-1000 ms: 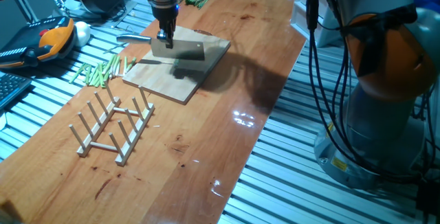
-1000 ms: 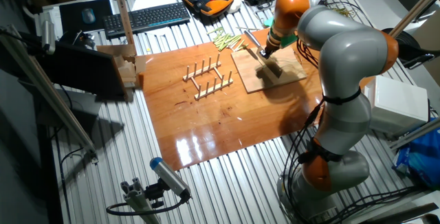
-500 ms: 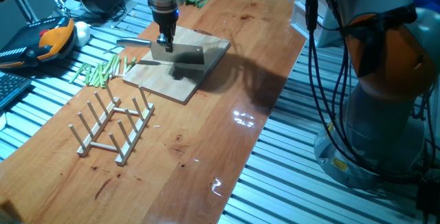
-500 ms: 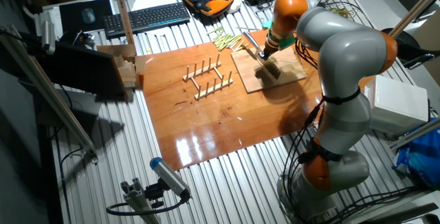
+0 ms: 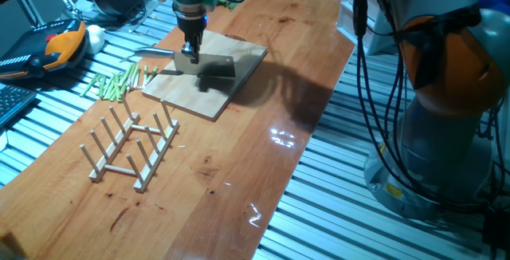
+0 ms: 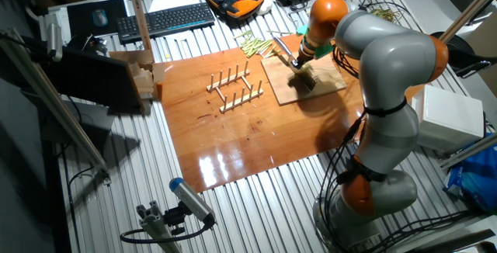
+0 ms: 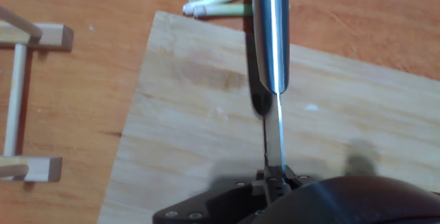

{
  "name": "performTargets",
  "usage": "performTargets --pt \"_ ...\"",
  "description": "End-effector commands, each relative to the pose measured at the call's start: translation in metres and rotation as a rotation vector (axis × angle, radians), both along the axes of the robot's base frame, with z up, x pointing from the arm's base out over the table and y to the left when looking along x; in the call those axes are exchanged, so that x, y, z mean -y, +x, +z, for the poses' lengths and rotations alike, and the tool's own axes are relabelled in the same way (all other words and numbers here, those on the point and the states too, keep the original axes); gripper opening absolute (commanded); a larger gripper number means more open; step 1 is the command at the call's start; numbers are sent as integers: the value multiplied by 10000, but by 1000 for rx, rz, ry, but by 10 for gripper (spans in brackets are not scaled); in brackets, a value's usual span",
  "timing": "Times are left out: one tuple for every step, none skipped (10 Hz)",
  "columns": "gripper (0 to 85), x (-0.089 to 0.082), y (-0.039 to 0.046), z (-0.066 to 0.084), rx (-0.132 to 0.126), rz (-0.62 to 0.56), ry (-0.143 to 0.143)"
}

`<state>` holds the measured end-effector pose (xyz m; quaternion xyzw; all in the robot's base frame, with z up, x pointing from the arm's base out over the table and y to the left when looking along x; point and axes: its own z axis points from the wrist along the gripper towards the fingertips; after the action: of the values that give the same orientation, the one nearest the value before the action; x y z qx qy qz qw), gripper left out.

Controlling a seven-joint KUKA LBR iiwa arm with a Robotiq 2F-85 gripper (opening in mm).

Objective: Chop the green garlic

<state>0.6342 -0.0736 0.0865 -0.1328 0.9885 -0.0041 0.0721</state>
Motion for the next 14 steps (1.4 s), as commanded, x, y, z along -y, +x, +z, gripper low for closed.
performTargets --pt "0 -2 9 -66 -4 1 3" --pt "0 -9 41 -66 -1 3 4" --pt "0 -1 41 -62 -1 4 5" --pt "0 7 24 -60 1 6 7" --pt "0 18 -13 -60 2 6 8" --pt "0 31 -79 -69 2 3 9" --pt "0 36 -152 -84 4 -2 12" --pt "0 23 -199 -72 0 -6 10" --pt "0 19 -209 -34 -9 -8 6" --pt "0 15 -186 30 -20 -8 2" --pt "0 -3 -156 112 -29 -8 -8" --pt "0 -7 -118 213 -39 -8 -16" --pt "0 2 -70 297 -49 -8 -19" --pt "0 29 -26 331 -47 -2 -26"
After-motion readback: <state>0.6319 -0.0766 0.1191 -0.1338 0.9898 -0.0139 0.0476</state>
